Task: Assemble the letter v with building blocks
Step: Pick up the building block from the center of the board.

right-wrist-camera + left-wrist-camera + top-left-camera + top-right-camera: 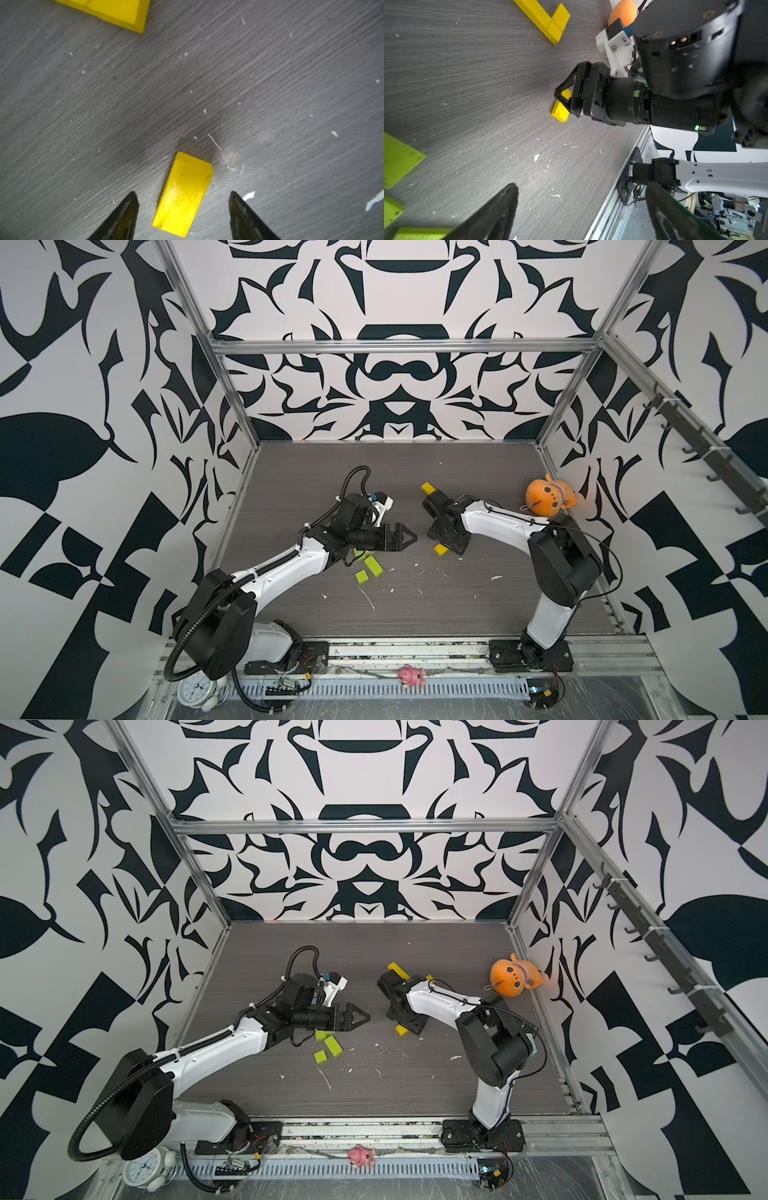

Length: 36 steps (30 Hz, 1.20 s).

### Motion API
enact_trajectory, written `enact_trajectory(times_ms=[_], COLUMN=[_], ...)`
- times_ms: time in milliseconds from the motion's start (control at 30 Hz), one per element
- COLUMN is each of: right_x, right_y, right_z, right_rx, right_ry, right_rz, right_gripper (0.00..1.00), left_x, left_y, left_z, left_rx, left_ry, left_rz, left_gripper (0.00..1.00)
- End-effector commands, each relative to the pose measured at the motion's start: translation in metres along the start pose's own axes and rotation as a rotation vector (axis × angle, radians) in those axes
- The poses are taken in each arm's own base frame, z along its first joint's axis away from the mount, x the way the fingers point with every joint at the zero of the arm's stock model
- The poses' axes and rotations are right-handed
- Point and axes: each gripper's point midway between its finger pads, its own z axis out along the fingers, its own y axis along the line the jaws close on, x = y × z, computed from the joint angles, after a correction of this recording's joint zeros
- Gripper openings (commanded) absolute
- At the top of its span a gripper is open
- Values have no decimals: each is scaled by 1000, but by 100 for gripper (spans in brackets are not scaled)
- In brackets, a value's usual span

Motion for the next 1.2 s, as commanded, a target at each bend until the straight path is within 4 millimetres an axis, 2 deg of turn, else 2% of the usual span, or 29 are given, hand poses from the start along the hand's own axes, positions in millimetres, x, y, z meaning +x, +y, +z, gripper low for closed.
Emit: enact_trajectory(times_ms=[0, 33, 133, 467, 700, 933, 1000, 1067, 1167], right_x=[0, 6, 7, -4, -4, -2, -8, -22, -55], right_y=[-2, 0, -2, -17, -14, -11, -12, -14, -20], right_z=[0, 3, 9, 16, 23, 25, 21, 13, -3], right_rx=[-6, -16, -31, -23, -35, -43, -43, -39, -27], right_ry=[-10, 29, 36, 20, 34, 48, 33, 10, -32], right_rz=[88, 104, 144, 199, 208, 211, 199, 180, 156], right_gripper=[69, 67, 63, 55, 46, 30, 28, 26, 25], left_x=[6, 5, 4, 1, 2, 4, 3, -2, -15], left_y=[2, 2, 2, 0, -1, 2, 1, -1, -6], left_z=[2, 3, 4, 10, 8, 8, 8, 9, 10], left_rx=[20, 21, 23, 38, 37, 31, 32, 36, 27], left_ry=[17, 17, 20, 34, 34, 36, 32, 23, -6], left_rz=[-15, -15, -14, -17, -18, -25, -21, -8, 19], left_gripper=[99, 99, 99, 100, 99, 100, 99, 99, 99])
